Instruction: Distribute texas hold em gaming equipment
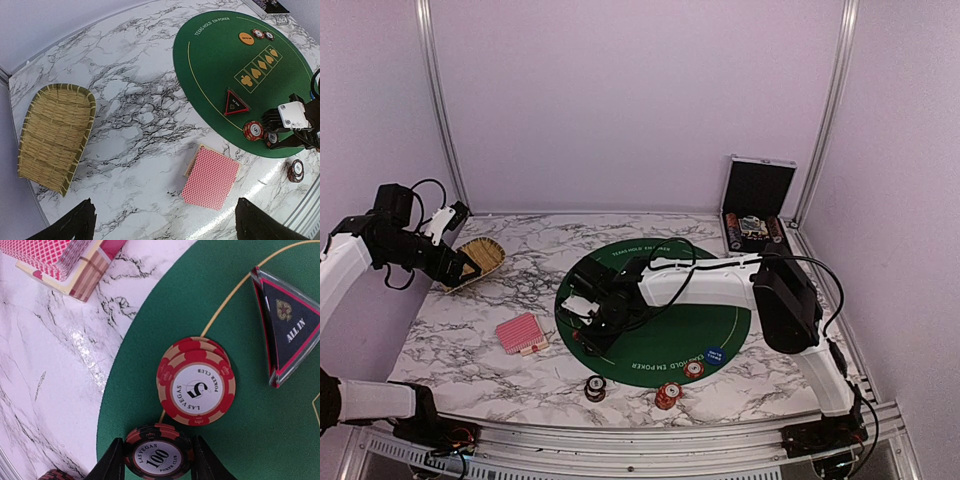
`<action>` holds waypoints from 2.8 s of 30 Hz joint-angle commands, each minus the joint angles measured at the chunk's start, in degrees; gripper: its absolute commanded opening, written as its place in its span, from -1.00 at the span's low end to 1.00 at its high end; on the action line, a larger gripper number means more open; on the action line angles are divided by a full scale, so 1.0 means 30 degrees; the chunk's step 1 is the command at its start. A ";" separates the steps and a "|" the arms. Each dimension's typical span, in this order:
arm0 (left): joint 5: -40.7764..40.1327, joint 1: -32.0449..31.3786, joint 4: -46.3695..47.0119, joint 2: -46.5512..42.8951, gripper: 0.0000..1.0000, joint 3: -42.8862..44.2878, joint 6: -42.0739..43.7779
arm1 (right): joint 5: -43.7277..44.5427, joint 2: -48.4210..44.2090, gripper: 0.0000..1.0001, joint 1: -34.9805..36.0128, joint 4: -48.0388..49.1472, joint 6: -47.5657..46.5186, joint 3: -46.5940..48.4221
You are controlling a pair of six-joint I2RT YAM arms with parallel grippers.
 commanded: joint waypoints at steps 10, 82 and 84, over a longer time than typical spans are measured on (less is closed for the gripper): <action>0.0103 0.0103 -0.0442 -0.0038 0.98 0.0220 0.0160 | 0.0363 -0.0904 0.12 0.0042 -0.0093 0.0188 0.0850; 0.0223 0.0110 -0.0441 -0.0297 0.98 0.0307 0.0217 | -0.0507 -0.2390 0.22 0.3183 -0.0989 -0.1445 -0.3006; 0.0240 0.0111 -0.0442 -0.0252 0.98 0.0333 0.0219 | -0.0505 -0.2376 0.17 0.3183 -0.0987 -0.1445 -0.2970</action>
